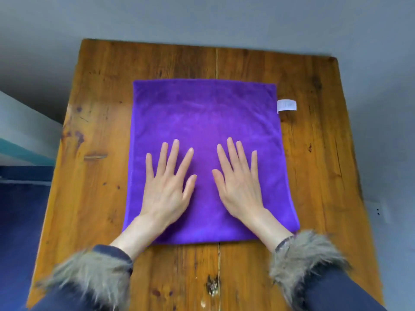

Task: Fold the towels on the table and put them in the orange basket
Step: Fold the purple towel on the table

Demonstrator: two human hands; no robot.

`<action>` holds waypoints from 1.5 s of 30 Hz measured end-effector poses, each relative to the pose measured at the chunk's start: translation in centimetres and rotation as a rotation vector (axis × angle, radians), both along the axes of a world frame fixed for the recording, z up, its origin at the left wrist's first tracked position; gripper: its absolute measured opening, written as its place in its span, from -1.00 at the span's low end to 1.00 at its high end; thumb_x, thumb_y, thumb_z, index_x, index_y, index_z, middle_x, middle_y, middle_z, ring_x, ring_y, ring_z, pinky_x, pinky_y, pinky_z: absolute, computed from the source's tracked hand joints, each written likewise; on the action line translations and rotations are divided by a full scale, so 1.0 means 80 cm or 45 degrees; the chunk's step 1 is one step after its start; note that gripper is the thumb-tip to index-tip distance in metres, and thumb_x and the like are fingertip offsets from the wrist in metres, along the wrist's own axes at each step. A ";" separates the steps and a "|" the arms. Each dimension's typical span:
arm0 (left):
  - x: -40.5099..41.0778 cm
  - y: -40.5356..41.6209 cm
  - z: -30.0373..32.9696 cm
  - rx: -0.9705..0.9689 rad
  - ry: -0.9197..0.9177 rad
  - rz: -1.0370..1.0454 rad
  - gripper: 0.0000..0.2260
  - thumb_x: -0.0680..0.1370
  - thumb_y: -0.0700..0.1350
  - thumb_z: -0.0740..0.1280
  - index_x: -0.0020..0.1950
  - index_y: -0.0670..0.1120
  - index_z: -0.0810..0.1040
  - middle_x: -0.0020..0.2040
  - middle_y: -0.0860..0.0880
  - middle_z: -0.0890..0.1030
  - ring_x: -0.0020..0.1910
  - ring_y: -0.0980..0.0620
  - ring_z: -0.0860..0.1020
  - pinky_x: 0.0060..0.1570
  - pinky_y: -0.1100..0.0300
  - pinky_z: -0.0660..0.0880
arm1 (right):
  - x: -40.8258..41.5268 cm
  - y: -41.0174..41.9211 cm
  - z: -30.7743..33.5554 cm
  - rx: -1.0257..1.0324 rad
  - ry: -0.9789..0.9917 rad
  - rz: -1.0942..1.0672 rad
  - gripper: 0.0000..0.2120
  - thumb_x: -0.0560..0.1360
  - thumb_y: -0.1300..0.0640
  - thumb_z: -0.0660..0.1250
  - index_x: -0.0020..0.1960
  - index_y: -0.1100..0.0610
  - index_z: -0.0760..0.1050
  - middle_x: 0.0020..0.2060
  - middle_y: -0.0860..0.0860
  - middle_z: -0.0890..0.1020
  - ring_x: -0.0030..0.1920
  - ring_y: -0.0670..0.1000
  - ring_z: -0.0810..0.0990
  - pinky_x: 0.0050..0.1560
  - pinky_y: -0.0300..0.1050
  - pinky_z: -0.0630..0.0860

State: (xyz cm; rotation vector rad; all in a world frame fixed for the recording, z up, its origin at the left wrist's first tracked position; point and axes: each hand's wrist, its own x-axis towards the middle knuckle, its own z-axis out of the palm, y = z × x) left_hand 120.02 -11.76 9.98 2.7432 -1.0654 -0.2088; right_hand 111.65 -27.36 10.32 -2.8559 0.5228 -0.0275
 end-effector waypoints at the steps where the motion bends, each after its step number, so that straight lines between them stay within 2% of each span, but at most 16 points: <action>1: -0.016 0.013 -0.005 0.034 -0.002 -0.011 -0.49 0.57 0.11 0.01 0.51 0.01 0.15 0.54 -0.10 0.10 0.52 -0.13 0.03 0.43 -0.20 -0.04 | -0.020 0.012 -0.005 -0.014 0.021 -0.004 -0.47 0.56 -0.08 -0.01 0.48 0.11 0.20 0.48 0.10 0.21 0.49 0.12 0.12 0.43 0.21 -0.04; 5: -0.032 0.069 -0.015 0.129 -0.016 0.113 -0.50 0.57 0.09 0.01 0.49 -0.02 0.23 0.51 -0.12 0.17 0.50 -0.14 0.09 0.41 -0.19 0.00 | -0.084 0.012 -0.020 -0.080 0.097 -0.051 -0.49 0.57 -0.09 0.00 0.47 0.06 0.21 0.48 0.07 0.23 0.49 0.08 0.12 0.44 0.18 0.03; 9: -0.025 0.107 -0.016 0.159 0.005 0.154 -0.49 0.56 0.08 -0.01 0.49 -0.06 0.21 0.52 -0.14 0.14 0.50 -0.18 0.07 0.40 -0.23 -0.01 | -0.110 -0.013 -0.019 -0.089 0.142 -0.164 -0.46 0.58 -0.11 -0.04 0.50 0.06 0.13 0.50 0.07 0.17 0.50 0.07 0.08 0.47 0.12 -0.07; 15: -0.039 0.137 -0.007 0.190 0.131 0.289 -0.45 0.59 0.14 -0.19 0.54 -0.05 -0.03 0.55 -0.07 -0.02 0.52 -0.06 -0.10 0.44 -0.17 -0.09 | -0.158 -0.030 -0.009 0.009 0.265 -0.319 -0.43 0.55 -0.13 -0.21 0.51 0.04 -0.11 0.51 0.01 -0.06 0.50 -0.02 -0.17 0.46 0.11 -0.22; 18: -0.069 0.151 -0.005 0.185 0.202 0.377 -0.45 0.59 0.14 -0.21 0.54 -0.07 -0.08 0.55 -0.04 -0.07 0.52 -0.03 -0.15 0.45 -0.14 -0.12 | -0.188 -0.028 -0.005 0.022 0.345 -0.352 -0.43 0.56 -0.12 -0.26 0.51 0.06 -0.15 0.52 0.04 -0.07 0.50 0.01 -0.17 0.45 0.13 -0.21; 20: -0.085 0.156 0.000 0.173 0.207 0.463 -0.47 0.63 0.12 -0.13 0.54 -0.12 -0.02 0.55 -0.08 -0.03 0.52 -0.06 -0.11 0.45 -0.13 -0.11 | -0.202 -0.028 0.003 0.049 0.324 -0.416 -0.49 0.62 -0.02 -0.12 0.53 0.09 -0.04 0.52 0.08 0.02 0.52 0.06 -0.07 0.46 0.14 -0.15; 22: -0.096 0.157 0.007 0.093 0.202 0.598 -0.50 0.63 0.04 0.06 0.50 -0.17 0.14 0.52 -0.17 0.11 0.52 -0.13 0.02 0.44 -0.12 -0.06 | -0.207 -0.023 0.016 0.102 0.188 -0.565 -0.54 0.61 0.11 0.08 0.49 0.15 0.17 0.48 0.12 0.22 0.49 0.12 0.14 0.45 0.13 0.01; 25: -0.107 0.143 0.026 -0.103 0.199 0.944 -0.62 0.54 -0.03 0.31 0.28 -0.21 0.43 0.30 -0.27 0.36 0.32 -0.26 0.27 0.31 -0.18 0.18 | -0.200 -0.019 0.036 0.330 0.008 -0.945 -0.62 0.56 0.11 0.21 0.35 0.18 0.35 0.26 0.14 0.45 0.28 0.13 0.38 0.26 0.06 0.30; 28: -0.103 0.125 0.042 -0.100 0.427 1.353 -0.67 0.50 0.05 0.35 0.12 -0.17 0.52 0.25 -0.25 0.36 0.29 -0.25 0.24 0.27 -0.11 0.15 | -0.181 -0.030 0.047 0.681 0.050 -1.287 -0.64 0.53 0.07 0.28 0.26 0.21 0.40 0.12 0.15 0.53 0.19 0.15 0.46 0.10 -0.09 0.33; 30: -0.094 0.124 0.043 -0.089 0.629 1.542 -0.64 0.49 0.10 0.36 0.12 -0.14 0.57 0.30 -0.25 0.37 0.32 -0.26 0.22 0.30 -0.09 0.16 | -0.173 -0.039 0.049 0.798 0.136 -1.363 -0.64 0.51 0.05 0.32 0.23 0.22 0.44 0.13 0.15 0.56 0.19 0.17 0.47 0.10 -0.09 0.36; 34: -0.081 0.128 0.042 -0.184 0.803 1.623 -0.66 0.44 0.07 0.42 0.08 -0.13 0.64 0.24 -0.24 0.51 0.30 -0.27 0.33 0.31 -0.02 0.25 | -0.164 -0.046 0.054 0.925 0.154 -1.365 -0.68 0.50 0.08 0.35 0.13 0.29 0.52 0.06 0.16 0.58 0.14 0.18 0.51 0.07 -0.06 0.40; 36: -0.078 0.127 0.048 -0.276 0.834 1.665 -0.70 0.44 -0.02 0.45 0.05 -0.20 0.64 0.13 -0.25 0.59 0.22 -0.23 0.45 0.24 0.05 0.35 | -0.163 -0.049 0.052 0.984 0.195 -1.365 -0.82 0.48 0.12 0.37 -0.10 0.27 0.54 -0.17 0.12 0.55 -0.05 0.15 0.52 -0.13 -0.09 0.39; 38: -0.073 0.128 0.054 -0.417 0.918 1.722 -0.75 0.43 -0.09 0.46 -0.01 -0.24 0.64 -0.09 -0.20 0.65 0.04 -0.15 0.57 0.13 0.11 0.45 | -0.160 -0.053 0.045 1.094 0.194 -1.461 -0.82 0.45 0.16 0.40 -0.25 0.24 0.49 -0.30 0.10 0.50 -0.23 0.11 0.46 -0.34 -0.15 0.33; 40: -0.070 0.131 0.055 -0.637 1.109 1.803 -0.85 0.45 -0.19 0.44 -0.11 -0.28 0.59 -0.37 -0.11 0.62 -0.31 0.00 0.63 -0.14 0.24 0.56 | -0.160 -0.055 0.044 1.276 0.142 -1.633 -0.85 0.44 0.23 0.40 -0.24 0.23 0.46 -0.35 0.09 0.48 -0.36 0.04 0.42 -0.43 -0.17 0.31; 42: -0.068 0.133 0.060 -0.825 1.301 1.859 -0.91 0.48 -0.30 0.38 -0.20 -0.24 0.51 -0.52 -0.05 0.58 -0.56 0.14 0.56 -0.45 0.38 0.52 | -0.163 -0.060 0.045 1.454 0.090 -1.754 -0.85 0.44 0.30 0.37 -0.26 0.22 0.43 -0.38 0.08 0.46 -0.41 -0.03 0.40 -0.46 -0.21 0.32; 45: -0.069 0.140 0.069 -0.945 1.423 1.882 -0.91 0.49 -0.34 0.35 -0.15 -0.21 0.46 -0.51 -0.03 0.59 -0.58 0.15 0.55 -0.50 0.38 0.51 | -0.171 -0.063 0.055 1.606 0.024 -1.806 -0.86 0.44 0.34 0.36 -0.26 0.23 0.44 -0.38 0.07 0.49 -0.41 -0.06 0.43 -0.56 -0.28 0.33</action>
